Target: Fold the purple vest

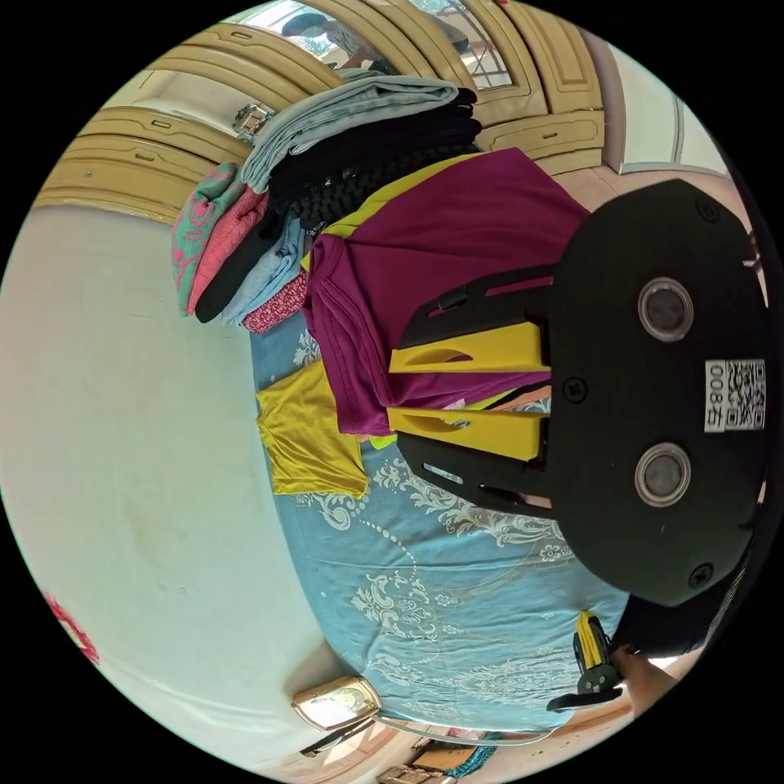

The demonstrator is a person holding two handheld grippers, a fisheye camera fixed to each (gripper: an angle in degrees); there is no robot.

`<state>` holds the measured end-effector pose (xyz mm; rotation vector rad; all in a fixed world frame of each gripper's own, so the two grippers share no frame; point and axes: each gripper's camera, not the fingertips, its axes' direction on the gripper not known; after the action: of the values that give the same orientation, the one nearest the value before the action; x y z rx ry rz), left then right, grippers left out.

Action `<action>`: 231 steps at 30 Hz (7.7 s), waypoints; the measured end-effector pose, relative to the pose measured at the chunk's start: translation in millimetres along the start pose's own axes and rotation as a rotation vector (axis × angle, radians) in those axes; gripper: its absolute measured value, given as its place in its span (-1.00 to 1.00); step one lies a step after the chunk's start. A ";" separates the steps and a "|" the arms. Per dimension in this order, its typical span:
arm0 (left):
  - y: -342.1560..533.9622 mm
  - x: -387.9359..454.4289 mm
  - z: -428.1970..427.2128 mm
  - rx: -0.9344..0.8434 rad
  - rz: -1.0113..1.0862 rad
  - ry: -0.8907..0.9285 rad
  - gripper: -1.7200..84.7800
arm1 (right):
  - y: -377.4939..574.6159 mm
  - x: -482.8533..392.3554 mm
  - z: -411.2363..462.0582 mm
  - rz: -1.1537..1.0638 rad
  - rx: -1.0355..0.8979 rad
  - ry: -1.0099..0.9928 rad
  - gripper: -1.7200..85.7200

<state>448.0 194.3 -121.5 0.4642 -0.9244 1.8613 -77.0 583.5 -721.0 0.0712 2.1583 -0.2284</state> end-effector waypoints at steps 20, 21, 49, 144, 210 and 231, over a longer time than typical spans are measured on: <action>29.7 -13.5 -68.0 0.001 -0.036 0.014 -0.96 | 7.2 53.2 -25.6 0.021 0.029 -0.041 -0.81; 31.3 -16.1 -71.0 0.001 -0.038 0.018 -0.96 | 6.9 57.1 -26.5 0.020 0.037 -0.019 -0.82; 41.2 -68.1 -237.1 0.414 0.081 0.723 -0.93 | 116.1 237.6 -259.0 -0.188 0.258 -0.973 -0.96; 635.0 -470.0 -927.1 1.557 0.519 0.718 -0.93 | 238.0 410.3 -472.4 -0.371 0.833 -1.368 -0.96; 609.8 -714.8 -83.0 0.400 -0.781 0.806 -0.74 | 189.3 -117.5 184.3 -0.063 -0.650 -0.706 -0.83; 659.3 -617.1 -4.5 0.254 -0.775 0.729 -0.77 | 280.2 -102.0 169.5 0.105 -0.699 -0.845 -0.87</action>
<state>146.4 -329.6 -792.3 0.2066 0.0134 1.2554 157.2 829.8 -768.0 -0.2693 1.2855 0.4878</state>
